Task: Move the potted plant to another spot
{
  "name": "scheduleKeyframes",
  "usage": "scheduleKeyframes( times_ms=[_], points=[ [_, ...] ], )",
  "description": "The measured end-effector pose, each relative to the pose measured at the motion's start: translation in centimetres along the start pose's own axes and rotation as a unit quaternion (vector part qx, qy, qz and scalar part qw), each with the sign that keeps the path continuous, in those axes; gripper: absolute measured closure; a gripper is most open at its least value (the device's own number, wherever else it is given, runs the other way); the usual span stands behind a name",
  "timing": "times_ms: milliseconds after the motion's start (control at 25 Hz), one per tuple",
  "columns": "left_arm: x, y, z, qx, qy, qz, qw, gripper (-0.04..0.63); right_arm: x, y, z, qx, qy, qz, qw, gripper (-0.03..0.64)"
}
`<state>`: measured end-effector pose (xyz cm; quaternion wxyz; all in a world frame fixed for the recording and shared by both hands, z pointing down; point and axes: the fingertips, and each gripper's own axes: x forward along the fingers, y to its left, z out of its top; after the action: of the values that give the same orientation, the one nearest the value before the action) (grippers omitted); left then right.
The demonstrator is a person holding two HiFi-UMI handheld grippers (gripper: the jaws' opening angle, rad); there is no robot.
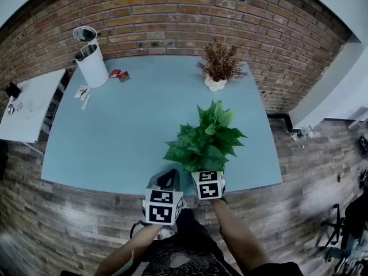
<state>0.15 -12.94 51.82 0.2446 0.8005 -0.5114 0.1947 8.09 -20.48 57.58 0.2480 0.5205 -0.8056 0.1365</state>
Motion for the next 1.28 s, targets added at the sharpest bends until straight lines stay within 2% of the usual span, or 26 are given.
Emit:
scheduleKeyframes(
  times_ms=[360,640,840,960,1280],
  points=[
    [0.1,0.2,0.2,-0.001,0.004,-0.016,0.9999,0.597,-0.6,-0.8,0.1,0.0,0.01,-0.028,1.0,0.153],
    [-1.1,-1.7,-0.9,0.005,-0.005,-0.018,0.9998,0.597,-3.0,-1.4,-1.4,0.006,-0.002,-0.038,0.999,0.153],
    [-1.4,-2.2,-1.3,0.011,-0.01,-0.021,0.9997,0.597,-3.7,-0.9,-2.4,0.017,-0.001,-0.028,0.999,0.152],
    [-1.7,-3.1,-1.7,0.013,-0.012,-0.022,0.9996,0.597,-4.5,-1.6,-2.8,0.014,-0.002,-0.038,0.999,0.152],
    [-2.2,-2.6,-1.5,0.011,-0.016,-0.024,0.9995,0.597,-4.6,-1.0,-3.2,0.015,0.0,-0.036,0.999,0.15]
  ],
)
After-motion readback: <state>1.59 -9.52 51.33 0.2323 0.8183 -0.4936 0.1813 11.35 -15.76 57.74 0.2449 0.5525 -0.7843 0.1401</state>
